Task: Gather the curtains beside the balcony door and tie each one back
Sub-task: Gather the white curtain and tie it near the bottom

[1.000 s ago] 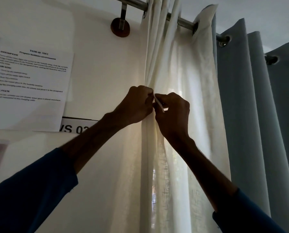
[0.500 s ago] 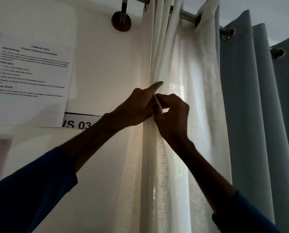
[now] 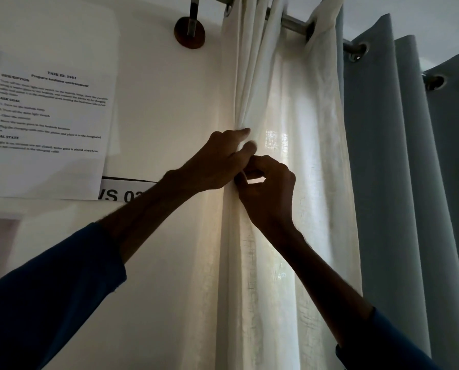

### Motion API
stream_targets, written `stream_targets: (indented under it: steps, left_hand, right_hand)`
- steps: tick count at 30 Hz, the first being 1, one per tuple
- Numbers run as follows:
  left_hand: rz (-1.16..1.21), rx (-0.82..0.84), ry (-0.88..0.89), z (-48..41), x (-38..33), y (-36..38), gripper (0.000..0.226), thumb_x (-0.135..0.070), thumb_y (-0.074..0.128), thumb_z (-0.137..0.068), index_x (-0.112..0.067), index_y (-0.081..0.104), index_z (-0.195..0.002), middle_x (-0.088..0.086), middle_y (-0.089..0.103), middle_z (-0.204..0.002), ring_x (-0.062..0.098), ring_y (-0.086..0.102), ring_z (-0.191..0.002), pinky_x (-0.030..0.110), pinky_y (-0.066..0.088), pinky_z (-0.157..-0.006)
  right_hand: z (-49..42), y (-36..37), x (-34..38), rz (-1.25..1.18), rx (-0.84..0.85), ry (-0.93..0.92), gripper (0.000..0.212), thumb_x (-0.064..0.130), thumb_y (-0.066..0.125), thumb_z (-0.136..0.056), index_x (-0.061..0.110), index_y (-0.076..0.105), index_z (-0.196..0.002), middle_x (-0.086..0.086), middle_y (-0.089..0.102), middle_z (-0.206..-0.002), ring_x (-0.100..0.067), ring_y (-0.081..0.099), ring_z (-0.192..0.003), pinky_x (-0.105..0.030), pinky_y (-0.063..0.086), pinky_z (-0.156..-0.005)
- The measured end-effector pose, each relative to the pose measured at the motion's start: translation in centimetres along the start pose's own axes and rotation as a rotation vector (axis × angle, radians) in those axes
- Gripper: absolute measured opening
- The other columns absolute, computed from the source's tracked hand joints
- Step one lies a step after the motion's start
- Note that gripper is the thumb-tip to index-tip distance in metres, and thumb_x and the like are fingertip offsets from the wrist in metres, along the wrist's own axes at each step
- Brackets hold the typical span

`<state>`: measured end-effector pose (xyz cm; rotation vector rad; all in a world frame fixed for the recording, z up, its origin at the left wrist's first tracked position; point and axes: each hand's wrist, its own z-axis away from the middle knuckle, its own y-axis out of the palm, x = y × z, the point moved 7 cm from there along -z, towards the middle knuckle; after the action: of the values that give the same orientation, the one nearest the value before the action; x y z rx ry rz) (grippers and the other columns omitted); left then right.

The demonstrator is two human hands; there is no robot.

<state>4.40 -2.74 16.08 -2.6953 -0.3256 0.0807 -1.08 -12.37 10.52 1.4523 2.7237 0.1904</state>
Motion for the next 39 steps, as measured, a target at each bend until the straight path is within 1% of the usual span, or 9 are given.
stream_targets:
  steps: [2, 5, 9, 15, 19, 22, 25, 33, 39]
  left_hand:
    - [-0.002, -0.084, -0.063, -0.4, 0.1, 0.1, 0.051, -0.044, 0.052, -0.101, -0.011, 0.059, -0.138, 0.004, 0.059, -0.143, 0.015, 0.054, -0.133, 0.017, 0.034, -0.105]
    - [-0.004, -0.172, -0.184, -1.0, 0.7, 0.1, 0.023, -0.032, 0.066, -0.092, -0.016, 0.079, -0.104, -0.001, 0.075, -0.111, 0.012, 0.068, -0.108, 0.017, 0.048, -0.085]
    - [-0.026, -0.135, -0.222, -1.5, 0.9, 0.4, 0.018, -0.004, 0.067, -0.083, -0.01, 0.081, -0.094, 0.004, 0.076, -0.096, 0.011, 0.067, -0.076, 0.017, 0.052, -0.067]
    - [-0.079, -0.116, -0.173, -1.6, 1.0, 1.1, 0.021, 0.001, 0.069, -0.081, -0.005, 0.079, -0.099, 0.008, 0.075, -0.106, 0.022, 0.071, -0.098, 0.024, 0.053, -0.083]
    - [-0.088, -0.12, -0.146, -1.7, 1.2, 1.5, 0.023, 0.004, 0.068, -0.082, -0.004, 0.079, -0.1, 0.01, 0.075, -0.107, 0.023, 0.071, -0.101, 0.025, 0.053, -0.088]
    - [-0.086, -0.133, -0.125, -1.7, 1.4, 1.9, 0.022, 0.005, 0.068, -0.082, -0.003, 0.078, -0.1, 0.01, 0.075, -0.108, 0.024, 0.071, -0.101, 0.024, 0.052, -0.087]
    - [-0.085, -0.135, -0.12, -1.7, 1.5, 2.1, 0.023, 0.005, 0.068, -0.083, -0.003, 0.077, -0.102, 0.01, 0.074, -0.109, 0.024, 0.071, -0.1, 0.025, 0.053, -0.085]
    - [-0.084, -0.146, -0.089, -1.7, 2.3, 2.1, 0.023, 0.003, 0.066, -0.085, -0.006, 0.077, -0.102, 0.008, 0.074, -0.108, 0.022, 0.071, -0.099, 0.026, 0.056, -0.086]
    - [-0.069, -0.093, -0.029, -1.8, 3.1, 2.1, 0.021, 0.0, 0.068, -0.089, -0.006, 0.077, -0.106, 0.008, 0.074, -0.113, 0.02, 0.07, -0.106, 0.016, 0.047, -0.089]
  right_hand:
    - [0.3, 0.0, -0.1, 0.003, 0.016, 0.023, 0.009, 0.001, 0.076, -0.08, 0.01, 0.076, -0.084, 0.004, 0.075, -0.079, -0.002, 0.069, -0.073, -0.003, 0.044, -0.068]
    - [0.6, 0.0, -0.5, -0.022, 0.068, 0.063, 0.011, 0.002, 0.073, -0.08, 0.011, 0.078, -0.085, 0.008, 0.076, -0.081, -0.001, 0.071, -0.078, -0.016, 0.054, -0.076]
    - [0.5, -0.5, -2.2, -0.149, 0.23, 0.181, 0.017, 0.002, 0.068, -0.084, 0.012, 0.08, -0.091, 0.007, 0.076, -0.088, -0.012, 0.074, -0.083, -0.046, 0.062, -0.077]
    - [-2.7, -7.2, -2.9, 0.42, -0.151, -0.126, 0.023, 0.011, 0.071, -0.082, 0.015, 0.072, -0.105, 0.001, 0.068, -0.108, -0.013, 0.064, -0.099, -0.026, 0.052, -0.087]
    - [-6.6, -11.0, -5.2, 0.677, -0.225, 0.022, 0.048, 0.023, 0.074, -0.083, 0.011, 0.058, -0.127, -0.01, 0.056, -0.13, -0.028, 0.049, -0.124, -0.022, 0.029, -0.102]
    - [-7.7, -11.6, -7.2, 0.586, -0.136, 0.126, 0.046, 0.029, 0.077, -0.085, 0.008, 0.061, -0.122, -0.008, 0.067, -0.115, -0.027, 0.063, -0.104, -0.033, 0.046, -0.092]
    - [-7.3, -11.0, -7.4, 0.544, -0.138, 0.113, 0.021, 0.025, 0.073, -0.089, 0.007, 0.068, -0.098, -0.005, 0.068, -0.09, -0.023, 0.062, -0.082, -0.021, 0.025, -0.073]
    - [-5.3, -8.2, -5.1, 0.657, -0.293, -0.287, 0.012, 0.009, 0.065, -0.096, 0.004, 0.076, -0.096, -0.01, 0.072, -0.099, -0.028, 0.063, -0.097, -0.017, 0.036, -0.083]
    - [-4.8, -2.0, -4.4, 0.372, -0.11, -0.149, 0.008, 0.012, 0.07, -0.094, 0.008, 0.077, -0.092, -0.007, 0.075, -0.088, -0.025, 0.069, -0.083, -0.04, 0.057, -0.077]
